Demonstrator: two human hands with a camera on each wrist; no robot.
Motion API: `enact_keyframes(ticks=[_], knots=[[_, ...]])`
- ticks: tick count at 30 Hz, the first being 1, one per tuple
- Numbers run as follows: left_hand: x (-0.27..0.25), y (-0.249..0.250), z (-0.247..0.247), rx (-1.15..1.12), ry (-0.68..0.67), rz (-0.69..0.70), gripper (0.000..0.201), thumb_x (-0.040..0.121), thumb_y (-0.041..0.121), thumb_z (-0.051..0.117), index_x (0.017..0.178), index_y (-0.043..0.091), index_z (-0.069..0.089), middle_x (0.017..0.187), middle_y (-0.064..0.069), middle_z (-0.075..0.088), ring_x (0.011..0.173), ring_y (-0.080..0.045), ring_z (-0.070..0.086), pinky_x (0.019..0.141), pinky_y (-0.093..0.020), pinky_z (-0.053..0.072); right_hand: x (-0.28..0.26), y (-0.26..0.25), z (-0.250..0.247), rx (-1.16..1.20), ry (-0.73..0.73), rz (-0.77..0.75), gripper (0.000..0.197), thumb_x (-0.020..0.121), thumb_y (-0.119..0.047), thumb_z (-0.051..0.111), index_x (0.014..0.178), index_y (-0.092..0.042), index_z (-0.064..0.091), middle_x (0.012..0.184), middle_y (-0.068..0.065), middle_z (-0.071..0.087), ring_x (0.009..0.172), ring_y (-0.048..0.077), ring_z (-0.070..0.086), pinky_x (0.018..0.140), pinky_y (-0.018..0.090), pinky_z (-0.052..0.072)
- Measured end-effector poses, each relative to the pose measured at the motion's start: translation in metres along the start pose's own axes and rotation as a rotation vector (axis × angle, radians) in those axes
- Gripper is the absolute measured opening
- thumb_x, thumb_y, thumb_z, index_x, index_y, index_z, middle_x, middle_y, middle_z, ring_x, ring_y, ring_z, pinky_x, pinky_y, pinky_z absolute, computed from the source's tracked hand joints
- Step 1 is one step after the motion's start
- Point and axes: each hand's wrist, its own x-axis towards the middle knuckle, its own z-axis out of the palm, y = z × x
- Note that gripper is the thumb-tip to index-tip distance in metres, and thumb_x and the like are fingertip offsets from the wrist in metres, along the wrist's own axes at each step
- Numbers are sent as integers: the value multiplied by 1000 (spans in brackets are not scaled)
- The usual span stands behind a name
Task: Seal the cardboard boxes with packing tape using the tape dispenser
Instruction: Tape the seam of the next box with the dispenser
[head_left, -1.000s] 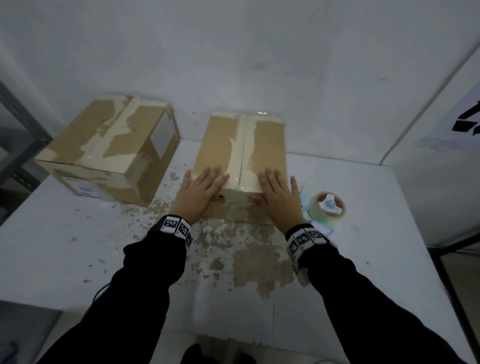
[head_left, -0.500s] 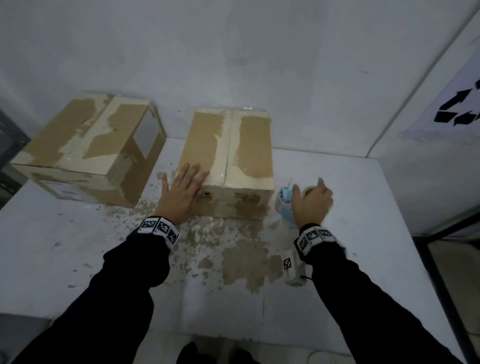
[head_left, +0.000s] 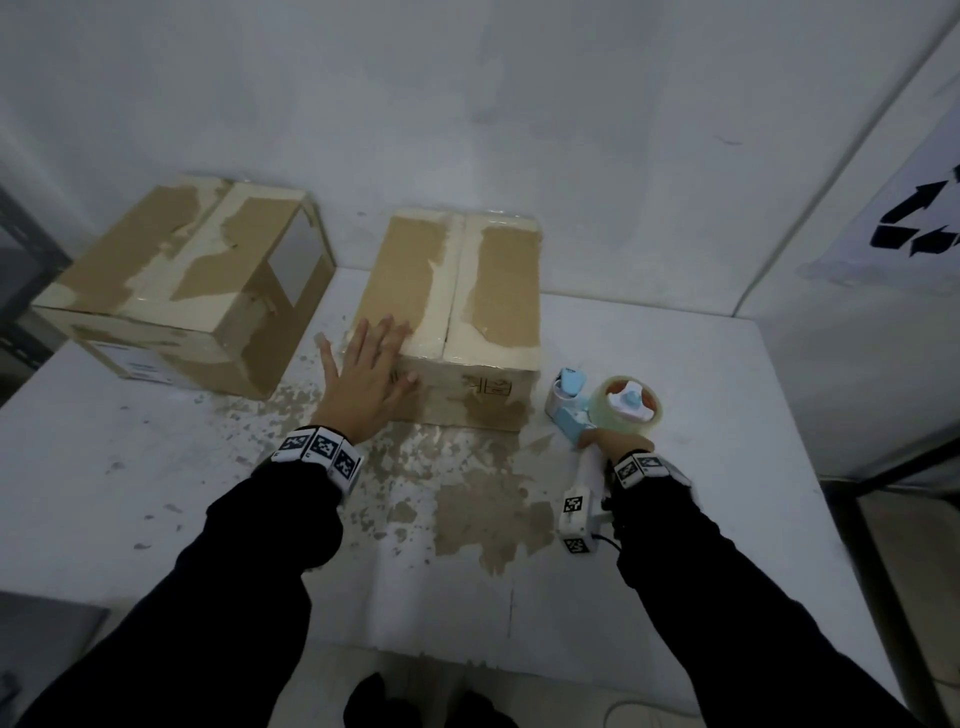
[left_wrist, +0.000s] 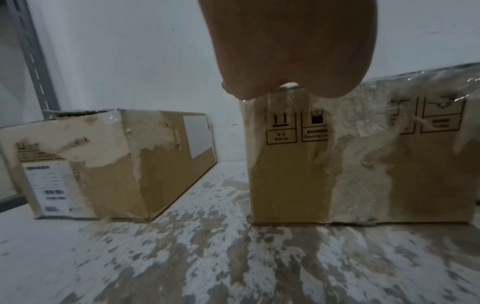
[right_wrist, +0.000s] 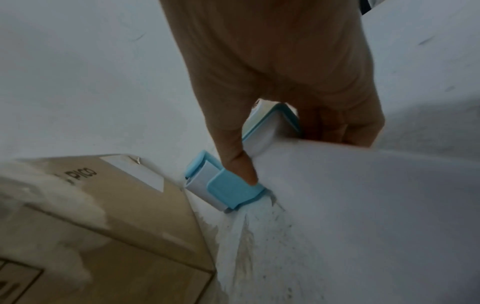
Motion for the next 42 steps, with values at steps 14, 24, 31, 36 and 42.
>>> enact_keyframes(ticks=[14,24,31,36,42], knots=[[-9,24,-27,-82,122,0,70,85,62,14,148,31,17,158,2,8,146,-22,-2,112,-57,-5,-46,-10,-34,283,309,-554,58,70,-20,77,113,-8,40,101,12,57,76,29,57,73,35,49],[-5,8,-81,-386,206,-59,40,97,38,40,128,15,51,149,-7,24,141,-25,19,115,-45,20,-132,-78,-11,441,150,-923,53,67,-17,76,101,-21,34,93,19,60,59,29,59,49,38,57],[11,-41,-135,-699,178,-112,34,97,34,44,120,14,59,123,-4,56,114,-18,52,97,-30,40,-193,-132,54,480,35,-1105,53,70,-11,73,101,-21,32,82,21,65,49,23,55,46,33,53],[26,-88,-173,-1137,138,-177,27,95,15,50,120,6,54,107,-9,62,94,-19,61,83,-20,47,-231,-173,117,448,2,-1199,57,70,-7,75,104,-22,31,80,16,64,54,25,57,51,40,55],[46,-141,-219,-1536,1,-163,42,87,4,59,124,15,44,111,-9,65,95,-20,65,84,-24,52,-270,-216,197,454,34,-1227,61,64,-13,76,103,-27,31,77,7,64,70,34,64,62,40,54]])
